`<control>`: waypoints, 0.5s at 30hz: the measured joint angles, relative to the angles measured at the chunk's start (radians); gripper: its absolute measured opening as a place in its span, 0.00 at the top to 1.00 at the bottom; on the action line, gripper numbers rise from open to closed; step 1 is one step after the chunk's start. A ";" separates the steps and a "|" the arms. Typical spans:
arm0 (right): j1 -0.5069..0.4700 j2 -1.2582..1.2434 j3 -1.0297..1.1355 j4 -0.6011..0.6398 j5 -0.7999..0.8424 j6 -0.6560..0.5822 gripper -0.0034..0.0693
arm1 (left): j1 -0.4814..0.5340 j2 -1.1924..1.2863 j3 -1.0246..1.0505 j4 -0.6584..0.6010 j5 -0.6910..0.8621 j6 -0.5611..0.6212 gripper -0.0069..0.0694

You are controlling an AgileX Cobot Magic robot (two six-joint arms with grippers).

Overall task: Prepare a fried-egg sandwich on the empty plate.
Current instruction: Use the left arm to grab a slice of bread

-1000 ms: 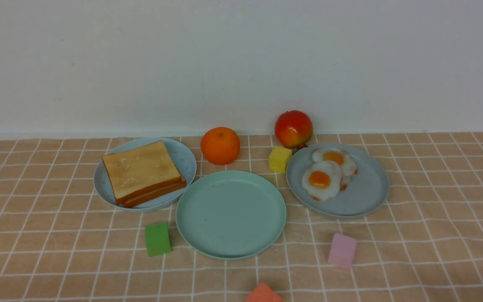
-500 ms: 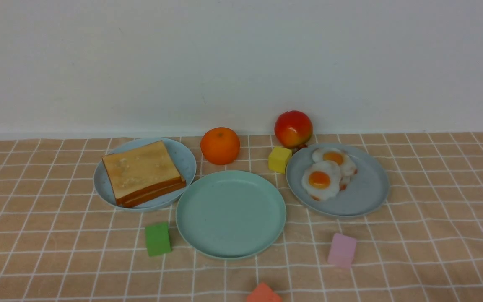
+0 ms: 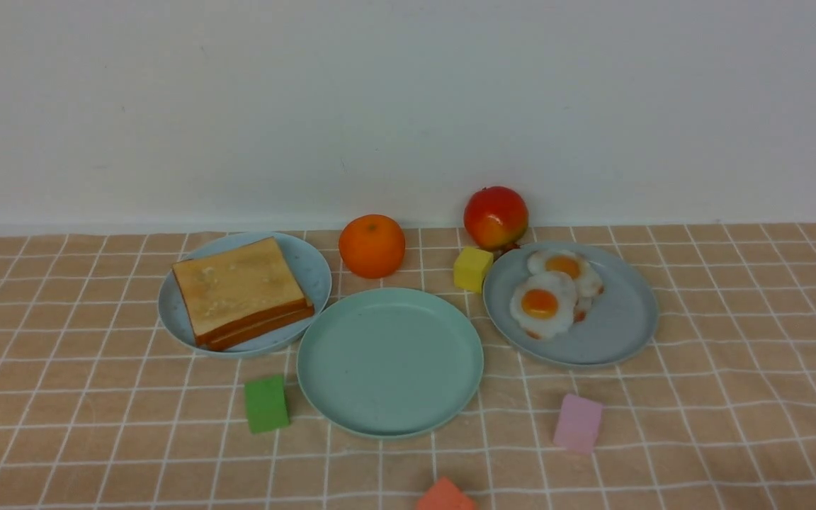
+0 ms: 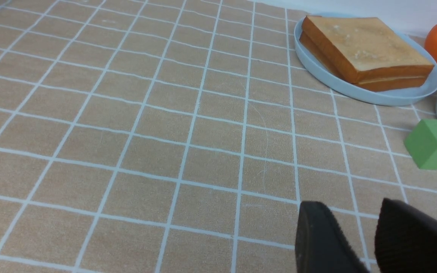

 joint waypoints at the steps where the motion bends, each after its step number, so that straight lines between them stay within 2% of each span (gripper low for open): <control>1: 0.000 0.000 0.002 0.000 -0.013 0.000 0.62 | 0.000 0.000 0.000 0.000 0.000 0.000 0.60; 6: -0.001 0.000 0.008 0.000 -0.102 0.000 0.62 | 0.000 0.000 0.000 0.000 0.000 0.000 0.60; 13: -0.001 0.000 0.008 0.011 -0.332 0.019 0.62 | 0.000 0.000 0.000 0.000 -0.007 0.000 0.60; 15: -0.001 0.000 0.008 0.011 -0.392 0.022 0.62 | 0.000 0.000 0.000 0.000 -0.055 0.000 0.60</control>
